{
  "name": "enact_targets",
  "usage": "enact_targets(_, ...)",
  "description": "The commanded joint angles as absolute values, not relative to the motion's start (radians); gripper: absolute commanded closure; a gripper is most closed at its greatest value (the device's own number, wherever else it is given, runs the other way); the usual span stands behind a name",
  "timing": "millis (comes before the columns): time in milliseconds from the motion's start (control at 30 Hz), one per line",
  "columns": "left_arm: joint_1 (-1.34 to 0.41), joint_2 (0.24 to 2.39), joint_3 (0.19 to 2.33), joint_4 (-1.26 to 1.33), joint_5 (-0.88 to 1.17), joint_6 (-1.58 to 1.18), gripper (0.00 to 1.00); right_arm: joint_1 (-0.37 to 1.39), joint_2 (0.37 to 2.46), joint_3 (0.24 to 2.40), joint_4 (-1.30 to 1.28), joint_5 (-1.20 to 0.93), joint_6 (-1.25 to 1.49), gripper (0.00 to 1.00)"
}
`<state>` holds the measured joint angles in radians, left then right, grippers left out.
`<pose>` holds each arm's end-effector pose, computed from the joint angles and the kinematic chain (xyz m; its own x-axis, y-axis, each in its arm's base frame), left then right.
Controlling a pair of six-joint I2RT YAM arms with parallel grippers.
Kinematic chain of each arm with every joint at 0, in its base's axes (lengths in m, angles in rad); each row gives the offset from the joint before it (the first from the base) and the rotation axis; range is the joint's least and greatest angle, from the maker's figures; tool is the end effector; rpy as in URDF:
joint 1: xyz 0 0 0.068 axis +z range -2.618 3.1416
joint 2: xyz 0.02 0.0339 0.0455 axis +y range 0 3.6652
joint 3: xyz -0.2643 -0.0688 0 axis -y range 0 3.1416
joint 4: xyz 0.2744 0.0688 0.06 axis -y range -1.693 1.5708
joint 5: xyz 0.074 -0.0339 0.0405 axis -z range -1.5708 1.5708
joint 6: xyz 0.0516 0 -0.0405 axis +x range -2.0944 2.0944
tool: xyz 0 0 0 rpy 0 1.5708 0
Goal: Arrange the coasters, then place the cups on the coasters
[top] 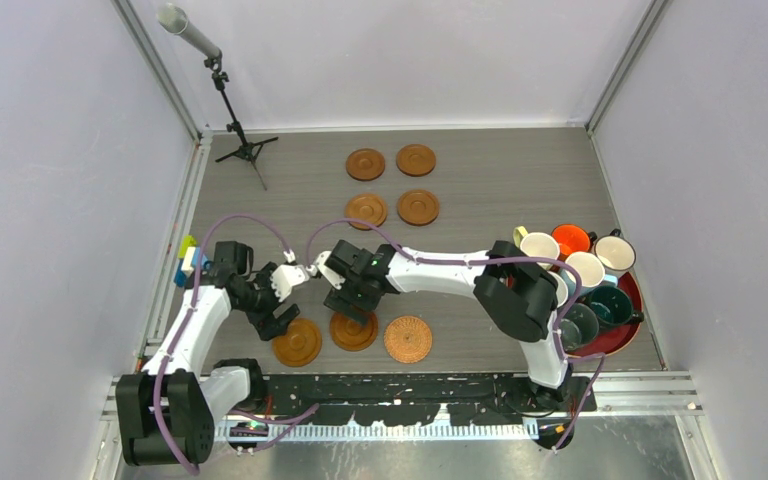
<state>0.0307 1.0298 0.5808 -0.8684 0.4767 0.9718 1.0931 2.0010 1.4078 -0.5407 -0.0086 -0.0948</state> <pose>0.1878 -0.0179 0.1590 -0.4731 0.7196 -0.5082 0.8486 0.5273 -0.0434 0.2039 0.3949 0.1363 -0.3305 -0.8442 -0.4220 -0.9251 0.3783 -0.0323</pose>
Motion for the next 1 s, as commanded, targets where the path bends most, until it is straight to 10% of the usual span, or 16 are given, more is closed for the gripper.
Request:
enact_targets(0,0.025,1.026,0.556,-0.825,0.512,1.037,0.14,1.143,2.035,1.403,-0.503,0.058,-0.126,0.23)
enact_targets(967,-0.253,1.120,0.484,-0.659,0.382,0.983,0.15,0.919,1.953,1.257,-0.479,0.131,-0.206,0.43)
